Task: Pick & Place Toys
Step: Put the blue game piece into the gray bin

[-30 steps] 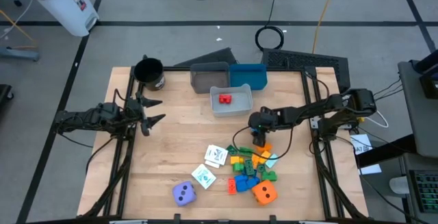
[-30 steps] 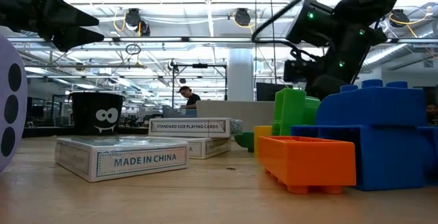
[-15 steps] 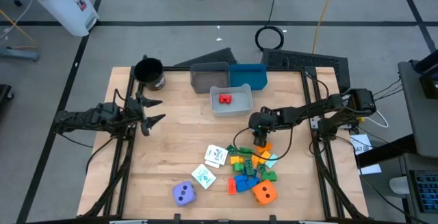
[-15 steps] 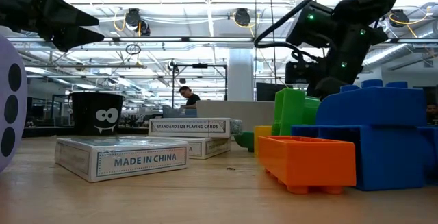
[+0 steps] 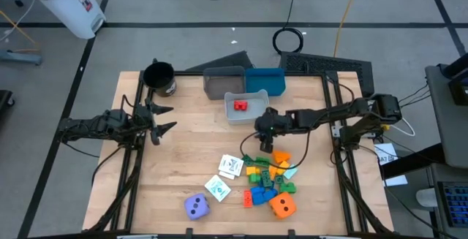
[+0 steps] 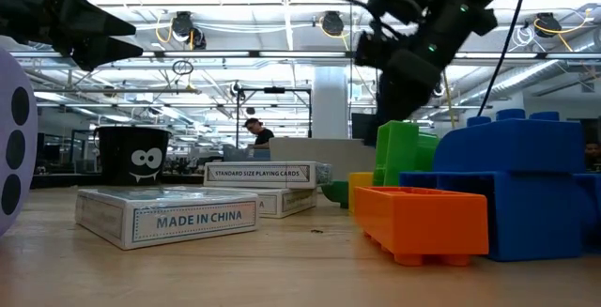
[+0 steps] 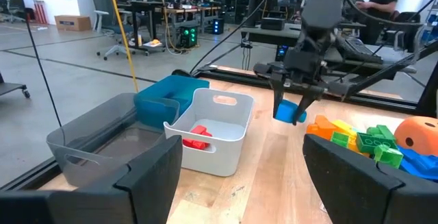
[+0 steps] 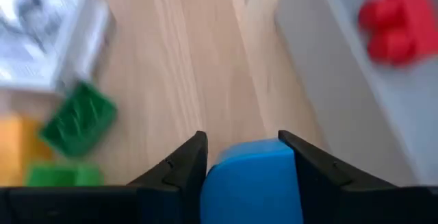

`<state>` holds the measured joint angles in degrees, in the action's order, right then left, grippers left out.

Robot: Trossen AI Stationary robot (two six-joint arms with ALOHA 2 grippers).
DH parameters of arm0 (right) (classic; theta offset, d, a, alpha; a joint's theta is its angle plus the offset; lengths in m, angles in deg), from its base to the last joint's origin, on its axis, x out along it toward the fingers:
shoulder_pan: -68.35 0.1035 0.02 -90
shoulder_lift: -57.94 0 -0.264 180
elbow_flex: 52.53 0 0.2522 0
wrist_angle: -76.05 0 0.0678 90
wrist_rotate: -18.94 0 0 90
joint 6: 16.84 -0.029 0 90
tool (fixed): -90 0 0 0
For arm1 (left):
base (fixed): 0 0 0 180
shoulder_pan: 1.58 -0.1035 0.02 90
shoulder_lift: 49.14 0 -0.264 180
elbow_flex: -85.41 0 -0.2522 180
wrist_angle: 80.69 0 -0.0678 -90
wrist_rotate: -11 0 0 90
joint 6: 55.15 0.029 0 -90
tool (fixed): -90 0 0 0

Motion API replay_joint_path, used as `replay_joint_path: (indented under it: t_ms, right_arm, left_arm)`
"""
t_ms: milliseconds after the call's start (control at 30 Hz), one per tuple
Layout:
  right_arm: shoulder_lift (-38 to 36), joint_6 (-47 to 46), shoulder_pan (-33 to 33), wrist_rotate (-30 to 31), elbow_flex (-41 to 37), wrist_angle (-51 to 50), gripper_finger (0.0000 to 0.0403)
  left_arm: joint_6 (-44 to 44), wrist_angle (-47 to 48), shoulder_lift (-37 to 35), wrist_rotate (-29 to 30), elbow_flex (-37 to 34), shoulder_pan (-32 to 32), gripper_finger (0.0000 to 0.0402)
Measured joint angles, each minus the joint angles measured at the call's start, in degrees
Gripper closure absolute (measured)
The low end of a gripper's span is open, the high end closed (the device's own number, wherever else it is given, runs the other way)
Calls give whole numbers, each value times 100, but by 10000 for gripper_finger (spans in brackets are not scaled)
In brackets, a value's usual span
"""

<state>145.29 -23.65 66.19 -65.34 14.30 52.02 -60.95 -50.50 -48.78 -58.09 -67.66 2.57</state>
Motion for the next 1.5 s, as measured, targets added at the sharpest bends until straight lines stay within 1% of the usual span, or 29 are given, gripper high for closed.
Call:
replay_joint_path:
  t_ms: [200, 433, 600, 733, 867, 1067, 1167, 1333, 1500]
  right_arm:
    - [0, 378, -307, 1, 155, 507, 250]
    - [0, 713, -735, 2, 163, 1574, 250]
    - [0, 790, -1146, 0, 153, 1655, 250]
    - [2, 754, -1392, 9, -4, 1652, 249]
    - [68, 752, -1453, -2, -252, 1943, 239]
    - [66, 750, -1427, 4, -487, 2463, 246]
    - [66, 713, -1423, -2, -549, 2659, 241]
    - [66, 708, -1425, 5, -631, 2663, 223]
    - [66, 702, -1425, 5, -662, 2676, 220]
  left_arm:
    - [0, 0, 0, 2, 0, 0, 91]
    - [0, -2, -2, 4, 0, 1, 91]
    - [0, -1, -1, 4, 0, 1, 91]
    - [0, -1, 0, 4, 0, 1, 91]
    - [0, -2, -2, 6, 0, 2, 91]
    - [0, 0, 0, 15, 0, 1, 91]
    - [0, 0, -2, 15, 0, 0, 91]
    - [0, -1, 0, 14, 0, 0, 91]
    - [0, 0, 0, 13, 0, 0, 91]
